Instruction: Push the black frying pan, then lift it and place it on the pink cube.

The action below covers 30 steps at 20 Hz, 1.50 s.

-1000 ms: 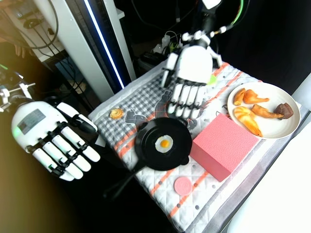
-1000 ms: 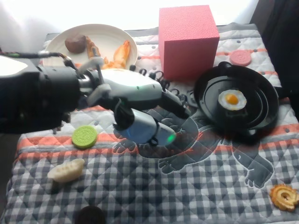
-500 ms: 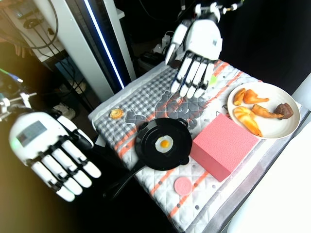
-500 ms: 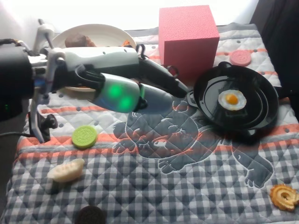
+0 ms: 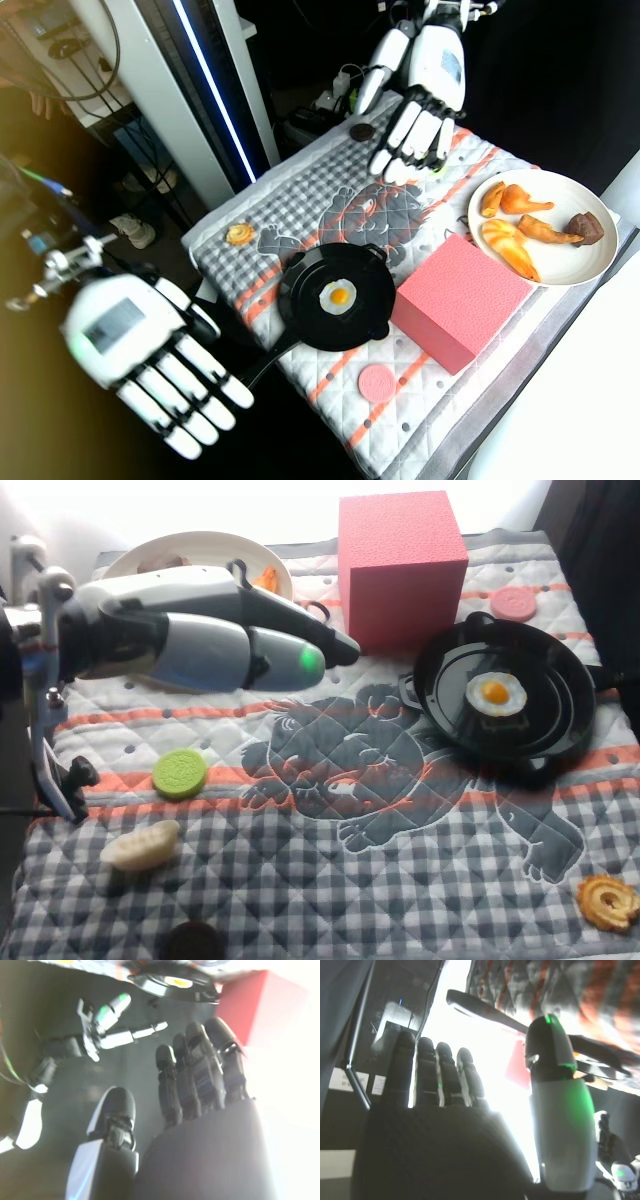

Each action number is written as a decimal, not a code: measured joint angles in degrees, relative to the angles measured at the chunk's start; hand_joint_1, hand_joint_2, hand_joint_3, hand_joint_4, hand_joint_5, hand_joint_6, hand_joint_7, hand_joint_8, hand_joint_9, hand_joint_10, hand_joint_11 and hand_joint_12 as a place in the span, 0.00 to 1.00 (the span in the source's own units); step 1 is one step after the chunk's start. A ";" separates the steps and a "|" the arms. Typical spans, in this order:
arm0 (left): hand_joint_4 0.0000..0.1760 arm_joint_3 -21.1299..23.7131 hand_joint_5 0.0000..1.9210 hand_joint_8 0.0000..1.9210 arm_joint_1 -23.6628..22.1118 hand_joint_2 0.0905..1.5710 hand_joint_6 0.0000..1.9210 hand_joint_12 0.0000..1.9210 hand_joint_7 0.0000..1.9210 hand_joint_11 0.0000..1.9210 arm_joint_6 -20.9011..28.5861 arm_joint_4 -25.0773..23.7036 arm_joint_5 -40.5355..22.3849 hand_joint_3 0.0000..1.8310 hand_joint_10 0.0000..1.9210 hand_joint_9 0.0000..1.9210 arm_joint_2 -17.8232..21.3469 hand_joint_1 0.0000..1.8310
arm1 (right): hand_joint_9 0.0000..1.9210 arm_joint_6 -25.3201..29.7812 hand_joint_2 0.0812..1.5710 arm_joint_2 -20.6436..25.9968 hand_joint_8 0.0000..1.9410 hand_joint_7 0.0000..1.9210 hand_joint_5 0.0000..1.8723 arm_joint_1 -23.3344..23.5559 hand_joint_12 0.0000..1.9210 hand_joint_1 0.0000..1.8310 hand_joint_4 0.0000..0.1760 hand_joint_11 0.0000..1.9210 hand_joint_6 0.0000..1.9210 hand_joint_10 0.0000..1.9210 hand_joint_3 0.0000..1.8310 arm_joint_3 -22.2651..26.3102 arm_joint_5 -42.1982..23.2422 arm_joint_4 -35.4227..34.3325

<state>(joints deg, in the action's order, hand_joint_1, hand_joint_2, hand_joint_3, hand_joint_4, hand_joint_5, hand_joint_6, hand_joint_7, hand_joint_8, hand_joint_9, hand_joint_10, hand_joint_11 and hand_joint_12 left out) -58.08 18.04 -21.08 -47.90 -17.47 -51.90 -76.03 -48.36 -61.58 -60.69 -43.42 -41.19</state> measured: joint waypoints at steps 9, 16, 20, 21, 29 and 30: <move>0.00 0.35 0.28 0.00 1.86 0.87 0.01 0.56 0.24 0.00 -0.04 6.75 -2.75 0.00 0.01 0.24 0.15 0.15 | 0.00 -4.92 0.73 -8.70 0.00 0.00 0.00 6.88 0.21 0.47 0.05 0.00 0.00 0.00 0.00 -9.81 10.78 -4.59; 0.00 0.35 0.28 0.00 3.08 0.85 0.00 0.53 0.26 0.00 -0.09 8.59 -2.54 0.00 0.01 0.25 0.26 0.17 | 0.15 -6.34 0.77 -11.56 0.14 0.25 0.15 8.55 0.48 0.52 0.04 0.00 0.45 0.14 0.00 -13.70 14.36 -7.02; 0.08 -0.11 0.26 0.00 3.63 0.86 0.00 0.45 0.24 0.00 -0.09 9.44 -2.75 0.00 0.00 0.23 -0.07 0.14 | 0.63 -6.32 0.82 -12.81 0.99 0.53 0.44 9.29 1.00 0.64 0.03 0.68 1.00 1.00 0.00 -14.71 15.23 -7.04; 0.05 -0.15 0.28 0.00 3.96 0.85 0.01 0.48 0.26 0.00 -0.09 9.51 -2.45 0.00 0.01 0.25 -0.26 0.16 | 0.72 -6.32 0.80 -12.96 1.00 0.64 0.55 9.29 1.00 0.70 0.06 0.75 1.00 1.00 0.00 -14.86 15.50 -7.06; 0.02 -0.48 0.28 0.00 5.79 0.84 0.00 0.40 0.24 0.00 -0.09 13.03 -2.36 0.00 0.00 0.23 -0.26 0.20 | 0.83 -6.51 0.82 -13.03 1.00 0.78 0.68 9.29 1.00 0.82 0.00 0.85 1.00 1.00 0.01 -12.92 12.17 -7.45; 0.02 -0.48 0.28 0.00 5.84 0.84 0.00 0.40 0.24 0.00 -0.09 13.11 -2.51 0.00 0.00 0.23 -0.24 0.20 | 0.83 -6.54 0.82 -12.96 1.00 0.78 0.68 9.29 1.00 0.82 0.00 0.85 1.00 1.00 0.01 -12.46 11.47 -7.67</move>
<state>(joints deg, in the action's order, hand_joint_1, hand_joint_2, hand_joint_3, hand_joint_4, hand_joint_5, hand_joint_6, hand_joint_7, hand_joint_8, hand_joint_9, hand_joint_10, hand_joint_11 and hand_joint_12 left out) -58.57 23.88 -21.17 -34.79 -19.99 -52.14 -82.56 -61.32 -52.29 -73.14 -31.94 -48.86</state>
